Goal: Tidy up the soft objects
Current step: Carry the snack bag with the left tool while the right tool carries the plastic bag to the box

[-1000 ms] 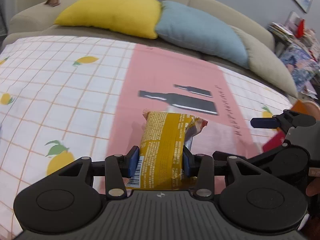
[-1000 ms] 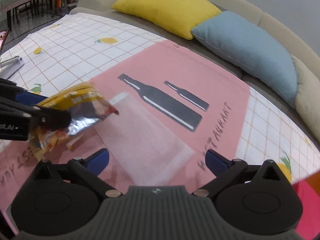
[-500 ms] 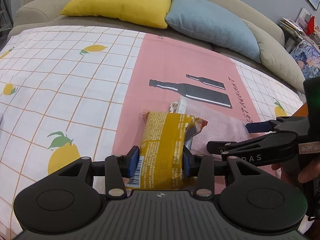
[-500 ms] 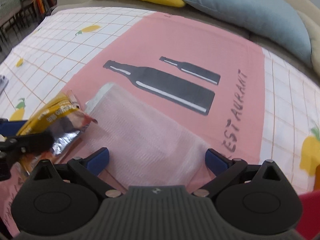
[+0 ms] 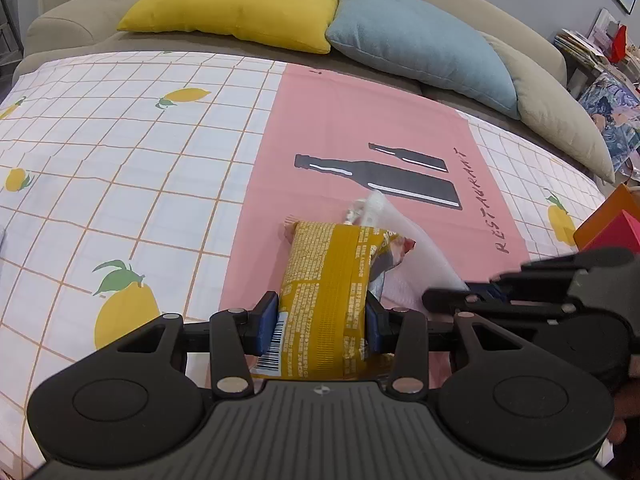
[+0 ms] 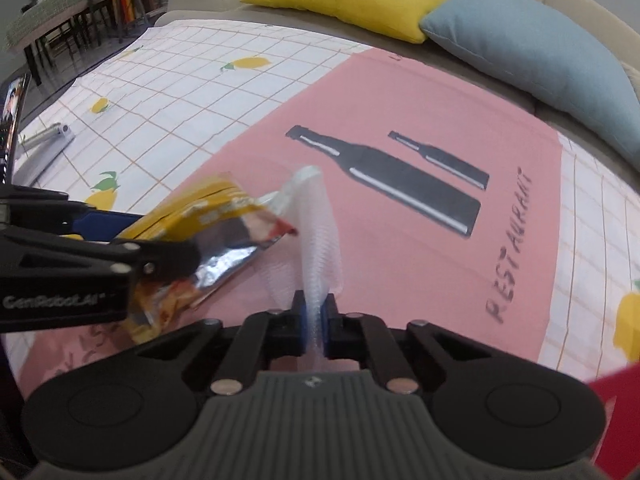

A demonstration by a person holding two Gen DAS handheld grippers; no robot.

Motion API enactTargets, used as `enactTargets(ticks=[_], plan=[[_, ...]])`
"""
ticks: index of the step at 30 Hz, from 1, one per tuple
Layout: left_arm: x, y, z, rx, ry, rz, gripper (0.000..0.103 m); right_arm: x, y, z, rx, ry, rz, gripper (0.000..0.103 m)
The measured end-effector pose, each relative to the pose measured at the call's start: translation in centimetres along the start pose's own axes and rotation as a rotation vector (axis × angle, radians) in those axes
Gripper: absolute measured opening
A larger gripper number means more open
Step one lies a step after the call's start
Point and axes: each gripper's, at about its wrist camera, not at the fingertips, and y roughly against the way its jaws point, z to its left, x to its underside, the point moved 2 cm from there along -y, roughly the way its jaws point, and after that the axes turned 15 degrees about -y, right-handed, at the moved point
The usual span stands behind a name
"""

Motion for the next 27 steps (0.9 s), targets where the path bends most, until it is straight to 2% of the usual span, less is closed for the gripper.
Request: enactTargets(ticks=[4, 11, 20, 27], plan=[[-0.1, 0.7, -0.4, 0.009, -0.001, -0.016, 0.049, 1.2, 2.2, -0.2, -0.001, -0.063, -0.014, 0.004], [-0.5, 3.0, -1.6, 0.076, 0.026, -0.047, 0.048, 3.5, 8.0, -1.1, -0.011, -0.124, -0.08, 0.004], [-1.6, 7.8, -5.3, 0.151, -0.003, -0.142, 0.048, 5.1, 15.9, -2.3, 0.021, -0.14, -0.239, 0.004], [-3.1, 10.7, -8.4, 0.205, -0.042, -0.204, 0.048, 6.0, 21.1, -4.7, 0.087, -0.193, -0.355, 0.005]])
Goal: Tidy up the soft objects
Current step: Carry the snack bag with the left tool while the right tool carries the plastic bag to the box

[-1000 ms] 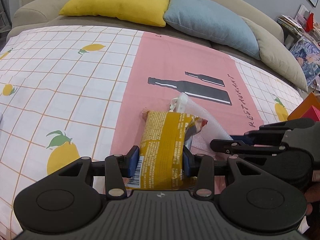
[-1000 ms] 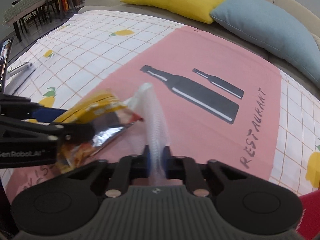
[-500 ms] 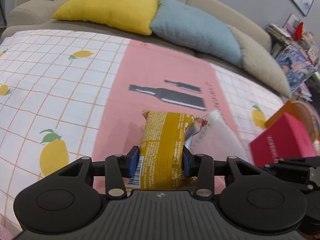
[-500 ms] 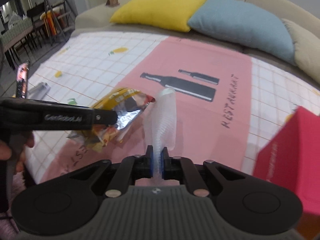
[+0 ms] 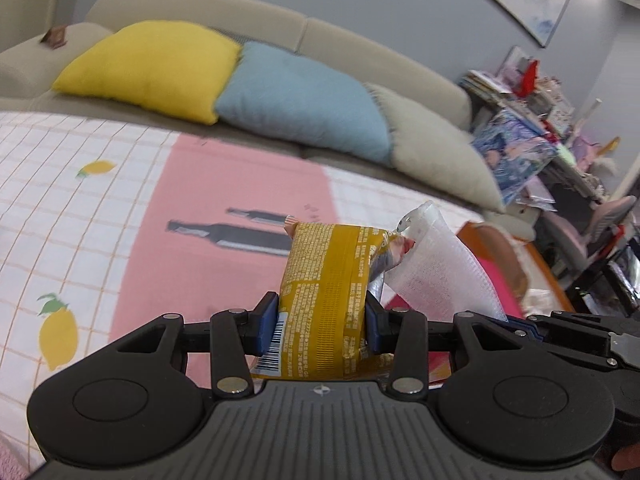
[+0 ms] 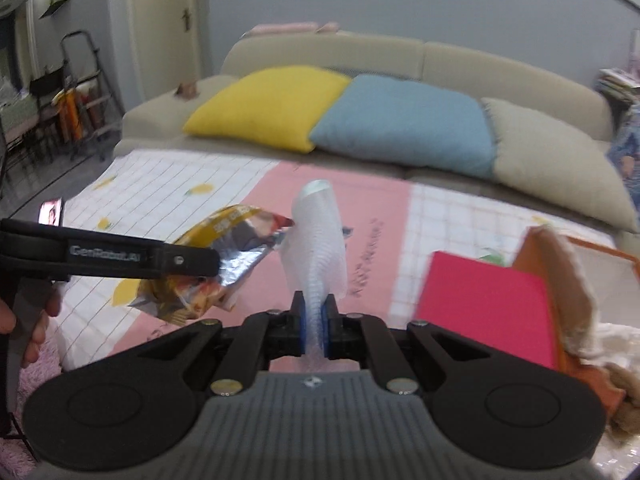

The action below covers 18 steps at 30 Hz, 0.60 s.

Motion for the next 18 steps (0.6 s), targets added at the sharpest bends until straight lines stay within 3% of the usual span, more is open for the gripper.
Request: enactTargets(ticks=[10, 18], plan=[[-3.3, 0.1, -4.7, 0.097, -0.037, -0.043, 0.048, -2.0, 5.2, -7.3, 0.19, -0.05, -0.111, 0.005], [-7.4, -2.5, -12.8, 0.244, -0.154, -0.04, 0.048, -3.6, 8.9, -13.5, 0.343, -0.067, -0.165, 0.005]])
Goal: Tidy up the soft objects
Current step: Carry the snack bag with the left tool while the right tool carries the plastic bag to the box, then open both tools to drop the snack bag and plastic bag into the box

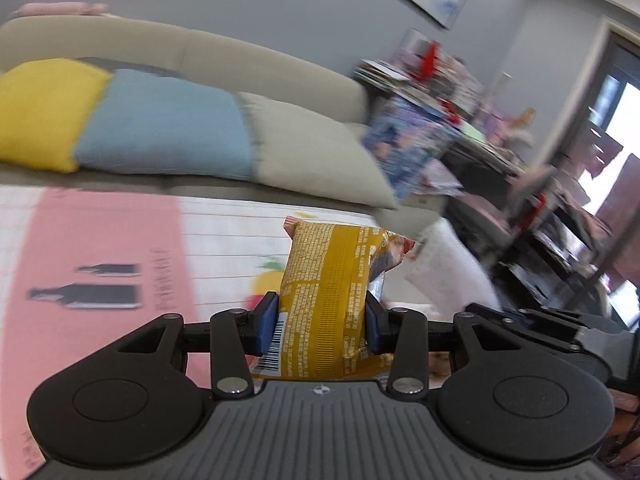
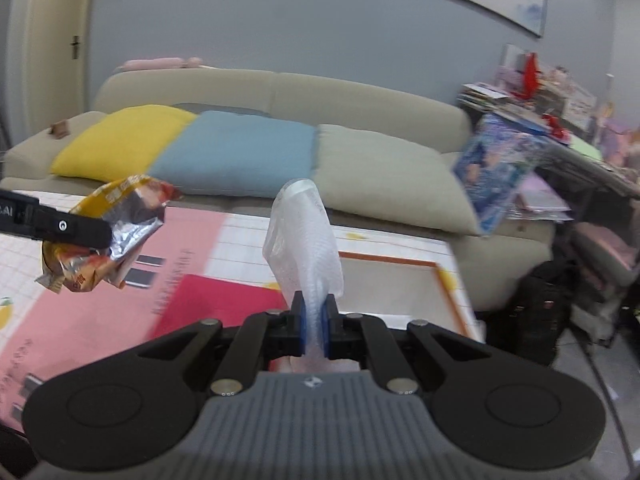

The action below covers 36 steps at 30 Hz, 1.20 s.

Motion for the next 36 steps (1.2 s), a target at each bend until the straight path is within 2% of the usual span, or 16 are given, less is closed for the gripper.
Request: enactTargets(ticks=[5, 8, 13, 22, 27, 34, 36], plan=[[-1.9, -4.0, -4.2, 0.102, -0.031, 0.03, 0.048, -0.8, -0.1, -2.8, 0.011, 0.021, 0.022, 0.005], [-2.5, -6.4, -6.7, 0.139, -0.06, 0.054, 0.048, -0.5, -0.5, -4.5, 0.058, 0.056, 0.045, 0.005], [-2.6, -10.6, -9.5, 0.162, -0.104, 0.154, 0.048, 0.1, -2.4, -8.6, 0.095, -0.038, 0.135, 0.005], [-0.9, -15.3, -12.2, 0.131, -0.221, 0.297, 0.048, 2.6, -6.9, -11.3, 0.155, -0.065, 0.265, 0.005], [-0.2, -17.5, -12.5, 0.103, -0.254, 0.356, 0.048, 3.2, -8.3, -11.1, 0.156, -0.036, 0.291, 0.006], [1.1, -18.7, -12.3, 0.086, -0.272, 0.4, 0.049, 4.4, -10.2, -10.7, 0.165, 0.023, 0.336, 0.007], [1.0, -18.6, -12.3, 0.093, -0.274, 0.401, 0.049, 4.7, -10.4, -10.6, 0.17, 0.035, 0.342, 0.011]])
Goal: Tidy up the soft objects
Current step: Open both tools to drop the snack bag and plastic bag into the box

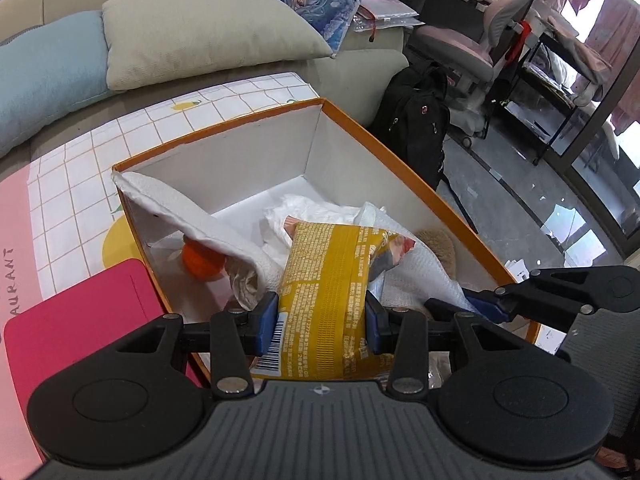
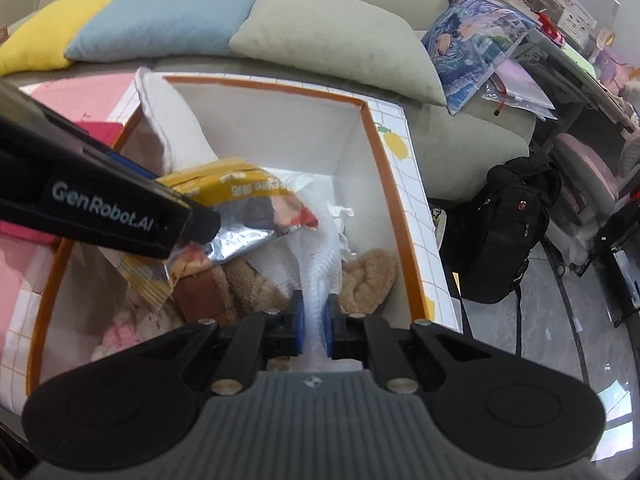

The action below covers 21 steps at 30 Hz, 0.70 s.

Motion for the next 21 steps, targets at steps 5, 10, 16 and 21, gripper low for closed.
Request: enactTargets(ticks=[5, 10, 16, 21], plan=[[-0.4, 1.4, 0.7, 0.023, 0.014, -0.056, 0.063, -0.2, 0.3, 0.0, 0.02, 0.016, -0.007, 0.024], [-1.0, 3.6, 1.6, 0.037, 0.047, -0.114, 0.081, -1.0, 1.3, 0.1, 0.038, 0.033, 0.003, 0.067], [-0.8, 6.9, 2.7, 0.033, 0.075, -0.188, 0.083, -2.3, 3.5, 0.8, 0.061, 0.059, 0.007, 0.086], [-0.1, 10.2, 3.3, -0.001, 0.068, -0.257, 0.083, -3.1, 6.1, 1.9, 0.041, 0.07, -0.006, 0.092]])
